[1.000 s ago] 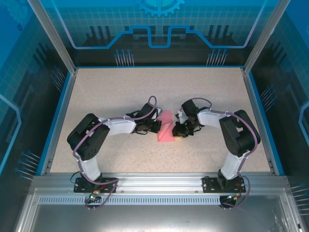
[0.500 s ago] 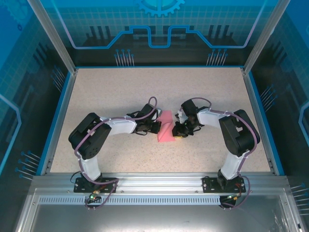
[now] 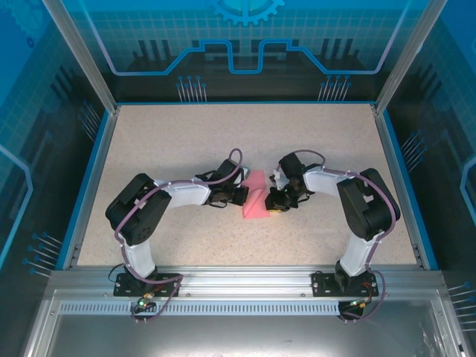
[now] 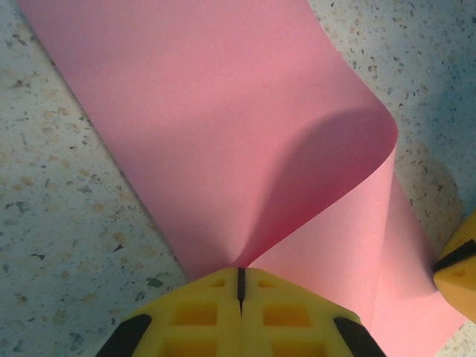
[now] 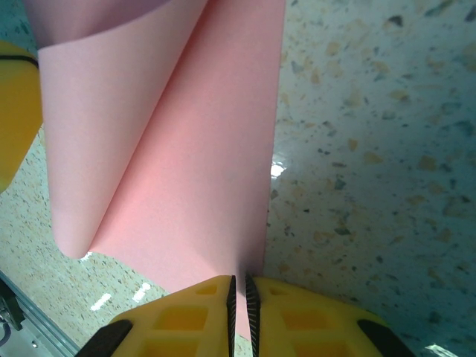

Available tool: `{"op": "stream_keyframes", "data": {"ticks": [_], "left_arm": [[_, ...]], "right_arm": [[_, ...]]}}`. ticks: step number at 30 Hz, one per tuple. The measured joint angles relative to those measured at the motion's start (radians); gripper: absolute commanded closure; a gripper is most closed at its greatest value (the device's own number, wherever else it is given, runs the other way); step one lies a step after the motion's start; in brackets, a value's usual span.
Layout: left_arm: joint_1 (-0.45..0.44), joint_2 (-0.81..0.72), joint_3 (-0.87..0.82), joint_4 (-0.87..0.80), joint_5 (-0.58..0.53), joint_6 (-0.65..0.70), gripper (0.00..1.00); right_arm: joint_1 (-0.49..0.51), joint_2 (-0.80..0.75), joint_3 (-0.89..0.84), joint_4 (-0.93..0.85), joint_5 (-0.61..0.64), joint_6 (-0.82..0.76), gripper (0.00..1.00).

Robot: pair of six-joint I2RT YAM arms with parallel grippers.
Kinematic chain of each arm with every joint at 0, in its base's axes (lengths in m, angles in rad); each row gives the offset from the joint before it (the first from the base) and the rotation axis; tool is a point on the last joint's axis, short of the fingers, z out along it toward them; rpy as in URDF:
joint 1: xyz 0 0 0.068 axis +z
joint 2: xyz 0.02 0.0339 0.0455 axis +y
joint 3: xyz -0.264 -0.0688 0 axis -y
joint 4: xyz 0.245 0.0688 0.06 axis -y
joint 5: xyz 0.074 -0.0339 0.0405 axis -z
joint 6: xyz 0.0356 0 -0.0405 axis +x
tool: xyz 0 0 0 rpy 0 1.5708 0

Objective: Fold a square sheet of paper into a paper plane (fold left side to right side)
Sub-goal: Fold the triangle a second time at the center of the table.

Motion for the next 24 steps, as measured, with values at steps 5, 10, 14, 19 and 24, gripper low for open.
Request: {"op": "stream_keyframes", "data": {"ticks": [5,10,14,19,24], "left_arm": [[0.0,-0.01,0.0,0.0,-0.001,0.0,1.0],[0.001,-0.023,0.0,0.001,-0.001,0.001,1.0],[0.001,-0.023,0.0,-0.001,-0.002,0.002,1.0],[0.001,-0.023,0.0,-0.002,-0.015,0.002,1.0],[0.001,-0.023,0.0,-0.002,-0.018,0.002,1.0]], "right_arm": [[0.0,0.004,0.005,-0.004,0.0,0.0,0.84],[0.0,0.006,0.007,-0.007,0.0,0.0,0.84],[0.0,0.007,0.009,-0.011,0.0,0.0,0.84],[0.0,0.008,0.01,-0.011,0.0,0.0,0.84],[0.0,0.01,0.011,-0.012,0.0,0.0,0.84]]}}
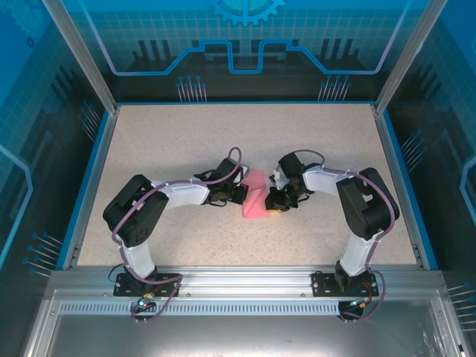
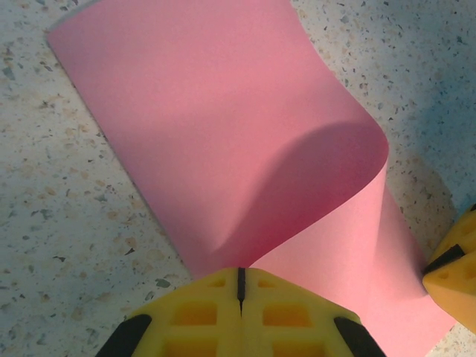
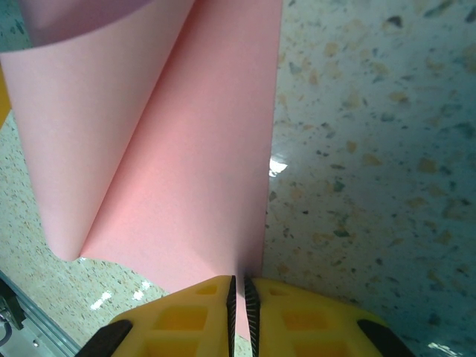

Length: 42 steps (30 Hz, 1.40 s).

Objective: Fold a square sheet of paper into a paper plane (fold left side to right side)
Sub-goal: Fold the triangle a second time at the center of the table.

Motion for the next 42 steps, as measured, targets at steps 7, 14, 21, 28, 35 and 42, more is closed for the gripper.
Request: {"op": "stream_keyframes", "data": {"ticks": [7,14,21,28,35,42], "left_arm": [[0.0,0.02,0.003,-0.001,0.0,0.0,1.0],[0.0,0.03,0.008,-0.002,0.0,0.0,1.0],[0.0,0.042,0.021,-0.001,0.0,0.001,1.0],[0.0,0.05,0.024,-0.001,0.0,0.001,1.0],[0.0,0.05,0.024,0.0,0.001,0.0,1.0],[0.0,0.051,0.014,0.016,0.005,0.0,1.0]], "right_arm": [[0.0,0.002,0.0,0.0,0.0,0.0,0.84],[0.0,0.002,0.0,0.0,0.0,-0.004,0.84],[0.0,0.002,0.0,0.0,0.0,-0.007,0.84],[0.0,0.002,0.0,0.0,0.0,-0.007,0.84],[0.0,0.0,0.0,0.003,-0.005,-0.007,0.84],[-0.003,-0.046,-0.003,0.033,-0.029,-0.007,0.84]]}}
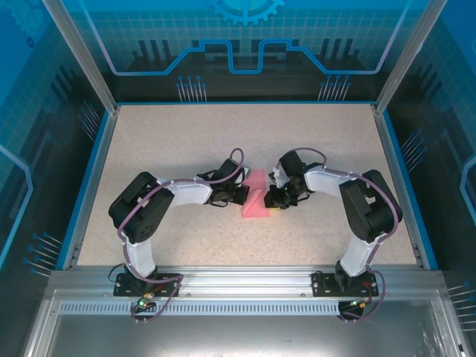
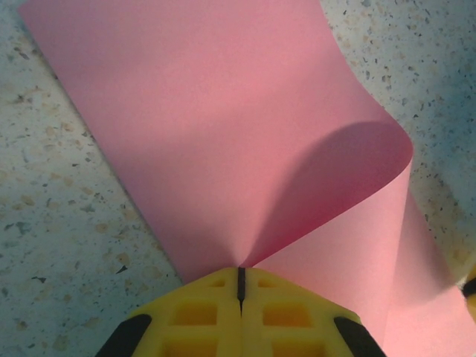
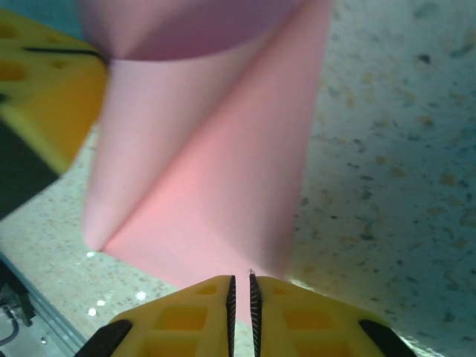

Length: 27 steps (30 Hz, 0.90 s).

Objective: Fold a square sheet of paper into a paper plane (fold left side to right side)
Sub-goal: Fold the triangle a second time at the center of the table.

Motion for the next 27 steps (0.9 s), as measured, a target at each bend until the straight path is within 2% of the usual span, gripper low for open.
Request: {"op": "stream_keyframes", "data": {"ticks": [4,10,27], "left_arm": [[0.0,0.0,-0.001,0.003,0.002,0.0,1.0],[0.0,0.002,-0.001,0.005,0.004,0.0,1.0],[0.0,0.003,-0.001,0.008,0.004,0.0,1.0]], "right_arm": [[-0.005,-0.024,0.0,0.065,-0.062,0.016,0.84],[-0.005,0.021,0.025,0.143,-0.14,0.056,0.84],[-0.004,0.154,0.126,0.186,-0.183,0.08,0.85]]}}
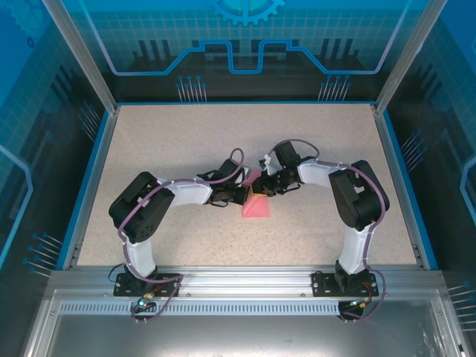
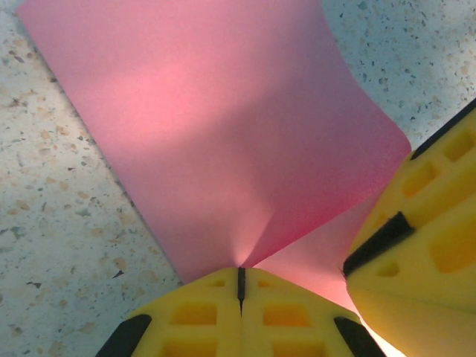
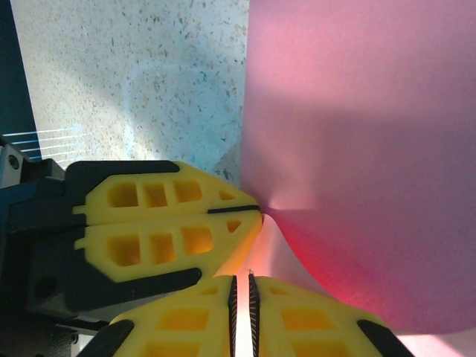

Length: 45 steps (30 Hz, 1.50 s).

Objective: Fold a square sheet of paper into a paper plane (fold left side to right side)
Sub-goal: Fold the triangle a second time at the center of the table.

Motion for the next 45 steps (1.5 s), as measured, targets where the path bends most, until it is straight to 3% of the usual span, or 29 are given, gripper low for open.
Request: {"op": "stream_keyframes", "data": {"ticks": [35,45], "left_arm": [[-0.001,0.008,0.009,-0.001,0.0,0.001,1.0],[-0.001,-0.045,0.008,-0.052,0.0,0.0,0.74]], "right_arm": [[0.004,0.041,0.029,-0.115,0.119,-0.072,0.85],[0.004,0.047,0.035,-0.124,0.121,-0.072,0.85]]}}
